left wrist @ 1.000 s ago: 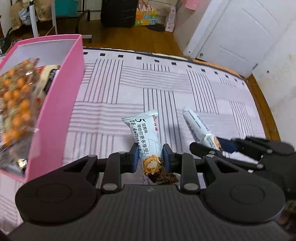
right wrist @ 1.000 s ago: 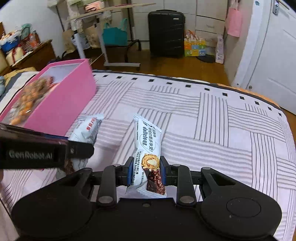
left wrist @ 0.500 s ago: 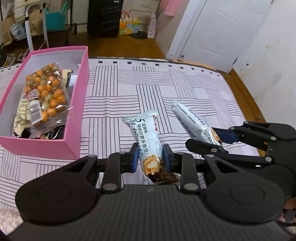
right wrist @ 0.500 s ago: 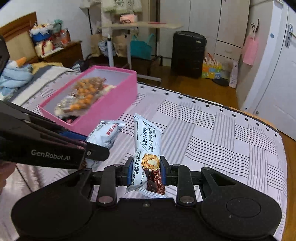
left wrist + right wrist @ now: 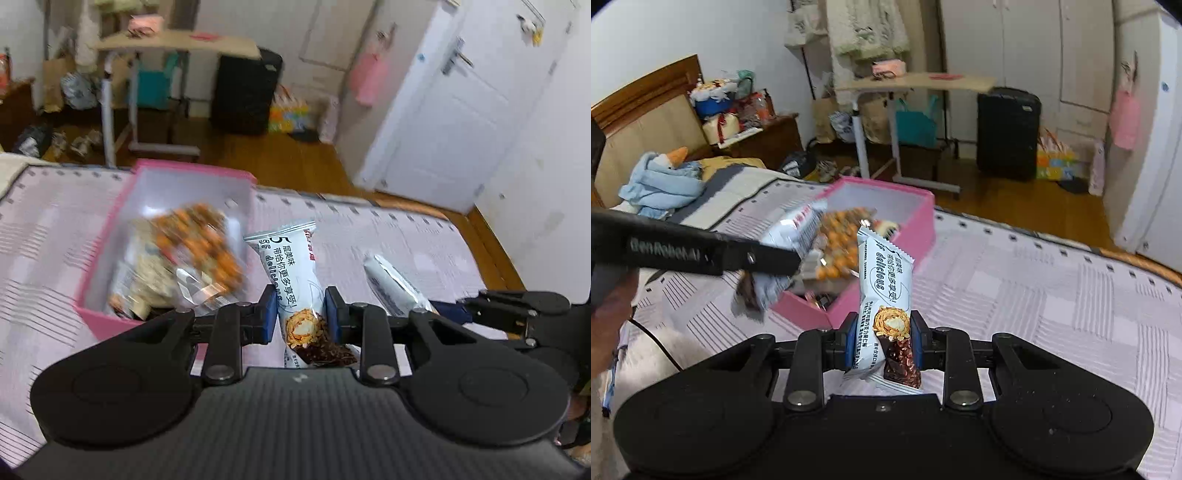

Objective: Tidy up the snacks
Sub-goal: 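Lift the white snack bar and carry it over the pink box, then lower the white bar into the pink box and open both tools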

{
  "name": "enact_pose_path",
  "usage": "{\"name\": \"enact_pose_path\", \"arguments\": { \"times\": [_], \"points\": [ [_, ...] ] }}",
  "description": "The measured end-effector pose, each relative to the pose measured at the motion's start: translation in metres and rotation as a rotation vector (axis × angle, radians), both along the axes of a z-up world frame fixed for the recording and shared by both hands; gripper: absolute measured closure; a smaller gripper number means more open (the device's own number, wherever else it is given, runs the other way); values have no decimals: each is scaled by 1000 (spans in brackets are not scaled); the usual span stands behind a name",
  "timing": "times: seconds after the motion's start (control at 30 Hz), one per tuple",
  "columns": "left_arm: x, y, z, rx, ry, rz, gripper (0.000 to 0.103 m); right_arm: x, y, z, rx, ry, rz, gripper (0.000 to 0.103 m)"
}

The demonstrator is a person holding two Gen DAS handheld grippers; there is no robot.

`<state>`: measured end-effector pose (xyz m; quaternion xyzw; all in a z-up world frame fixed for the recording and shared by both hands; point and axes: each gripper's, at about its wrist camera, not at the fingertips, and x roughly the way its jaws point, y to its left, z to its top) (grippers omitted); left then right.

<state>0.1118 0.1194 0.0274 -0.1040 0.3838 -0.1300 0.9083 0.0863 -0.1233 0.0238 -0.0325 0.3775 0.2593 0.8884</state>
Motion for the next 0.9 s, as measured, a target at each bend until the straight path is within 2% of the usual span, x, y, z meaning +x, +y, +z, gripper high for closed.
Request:
{"name": "enact_pose_path", "arguments": {
  "times": [0.17, 0.3, 0.47, 0.63, 0.9],
  "points": [
    [19, 30, -7, 29, -13, 54, 77, 32, 33, -9, 36, 10, 21, 71],
    [38, 50, -32, 63, -16, 126, 77, 59, 59, -28, 73, 26, 28, 71],
    [64, 71, -67, 51, 35, 171, 77, 87, 87, -56, 62, 11, 0, 71],
    [90, 87, -88, 92, 62, 215, 76, 118, 96, -73, 60, 12, -48, 71],
    [118, 96, -104, 121, 100, 231, 76, 161, 109, -95, 48, 37, -97, 70]
  ]
}}
